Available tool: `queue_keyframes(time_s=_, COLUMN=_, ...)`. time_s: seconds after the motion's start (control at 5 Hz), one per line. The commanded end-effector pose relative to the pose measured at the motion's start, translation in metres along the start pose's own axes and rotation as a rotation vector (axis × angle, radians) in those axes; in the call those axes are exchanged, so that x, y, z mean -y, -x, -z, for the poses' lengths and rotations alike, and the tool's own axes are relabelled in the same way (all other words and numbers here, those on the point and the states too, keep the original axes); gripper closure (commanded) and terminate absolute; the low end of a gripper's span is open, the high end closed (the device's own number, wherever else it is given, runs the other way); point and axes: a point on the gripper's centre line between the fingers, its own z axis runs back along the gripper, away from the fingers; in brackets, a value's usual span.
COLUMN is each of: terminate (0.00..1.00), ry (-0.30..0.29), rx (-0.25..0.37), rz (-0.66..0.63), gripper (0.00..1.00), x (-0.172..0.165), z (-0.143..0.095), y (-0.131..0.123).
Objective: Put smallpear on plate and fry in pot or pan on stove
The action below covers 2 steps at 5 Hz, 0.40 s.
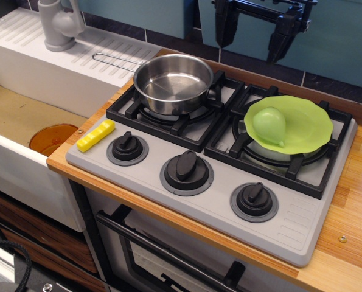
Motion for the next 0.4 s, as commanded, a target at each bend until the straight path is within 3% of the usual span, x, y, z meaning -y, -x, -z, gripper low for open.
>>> queue_keyframes(time_s=0.0, terminate=0.0, ry=0.002, rx=0.107, rz=-0.002, gripper=0.0, x=0.0, z=-0.035, y=-0.002)
queue_keyframes(time_s=0.2, terminate=0.0, ry=-0.088, rx=0.182, rz=-0.057, gripper=0.0, x=-0.044, z=-0.044, y=0.043)
